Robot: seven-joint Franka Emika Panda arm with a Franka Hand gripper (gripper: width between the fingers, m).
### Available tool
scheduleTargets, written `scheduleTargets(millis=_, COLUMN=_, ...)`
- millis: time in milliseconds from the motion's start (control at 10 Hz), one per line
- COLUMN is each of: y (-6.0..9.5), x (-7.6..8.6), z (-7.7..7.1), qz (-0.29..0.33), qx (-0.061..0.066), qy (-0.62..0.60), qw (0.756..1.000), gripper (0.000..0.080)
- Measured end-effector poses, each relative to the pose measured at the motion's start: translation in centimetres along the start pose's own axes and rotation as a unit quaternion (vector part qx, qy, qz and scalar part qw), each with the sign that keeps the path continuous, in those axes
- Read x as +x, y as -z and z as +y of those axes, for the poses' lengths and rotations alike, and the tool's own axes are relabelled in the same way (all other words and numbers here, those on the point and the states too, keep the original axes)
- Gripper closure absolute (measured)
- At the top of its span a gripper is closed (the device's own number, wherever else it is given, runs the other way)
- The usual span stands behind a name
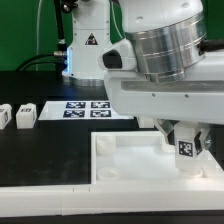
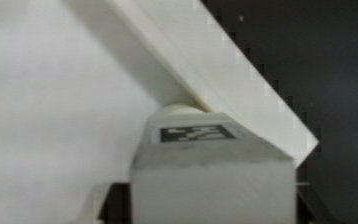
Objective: Assemble one leg
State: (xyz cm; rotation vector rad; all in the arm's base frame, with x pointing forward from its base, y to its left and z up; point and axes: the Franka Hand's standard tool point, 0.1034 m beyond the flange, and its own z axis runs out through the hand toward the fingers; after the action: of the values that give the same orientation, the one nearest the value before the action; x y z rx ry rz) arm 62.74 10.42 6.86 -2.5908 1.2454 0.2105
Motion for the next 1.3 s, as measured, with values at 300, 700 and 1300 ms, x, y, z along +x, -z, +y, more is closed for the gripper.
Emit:
scheduleTargets(millis=300, y=0.0, x=0.2, z=0.0, qz=-0.023, qx=0.025, qy=-0.238, qw=0.971, gripper=0.0505)
scheduleTargets(millis=700, y=-0.1, x=0.0, z=0.1, qz=-0.036, qx=0.032, qy=-0.212, qw=0.976, gripper=0.0284)
scheduleTargets(millis=1300, y=0.5, x=-1.1, z=-0.4, qz=-0.006, qx=0.01, qy=0.175, qw=0.984, gripper=0.0151)
